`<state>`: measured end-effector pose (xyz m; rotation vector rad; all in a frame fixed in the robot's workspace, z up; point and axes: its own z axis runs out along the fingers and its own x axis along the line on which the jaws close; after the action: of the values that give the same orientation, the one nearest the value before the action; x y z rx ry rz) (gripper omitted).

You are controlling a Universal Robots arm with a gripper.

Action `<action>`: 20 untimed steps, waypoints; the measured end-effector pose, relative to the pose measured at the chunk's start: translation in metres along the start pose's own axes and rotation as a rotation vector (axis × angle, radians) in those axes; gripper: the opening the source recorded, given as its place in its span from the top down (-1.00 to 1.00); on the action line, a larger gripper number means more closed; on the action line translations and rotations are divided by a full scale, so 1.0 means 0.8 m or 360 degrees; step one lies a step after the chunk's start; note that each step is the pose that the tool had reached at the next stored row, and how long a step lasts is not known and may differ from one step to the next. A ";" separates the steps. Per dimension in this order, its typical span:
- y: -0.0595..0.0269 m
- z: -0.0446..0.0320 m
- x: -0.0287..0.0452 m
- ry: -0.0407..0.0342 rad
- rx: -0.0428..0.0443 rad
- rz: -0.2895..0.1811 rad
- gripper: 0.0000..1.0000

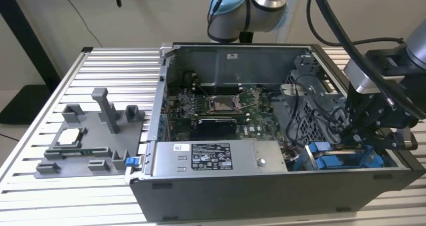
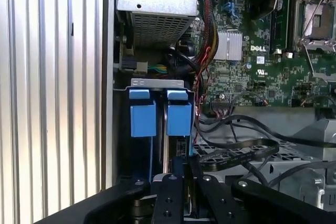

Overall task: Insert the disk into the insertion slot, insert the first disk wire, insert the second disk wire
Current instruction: 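Insert the second disk wire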

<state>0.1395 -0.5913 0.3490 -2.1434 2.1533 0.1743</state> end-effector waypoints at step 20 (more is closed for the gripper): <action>0.001 0.0060 0.0003 -0.0001 0.0025 0.0017 1.00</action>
<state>0.1390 -0.5908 0.3442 -2.1236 2.1588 0.1578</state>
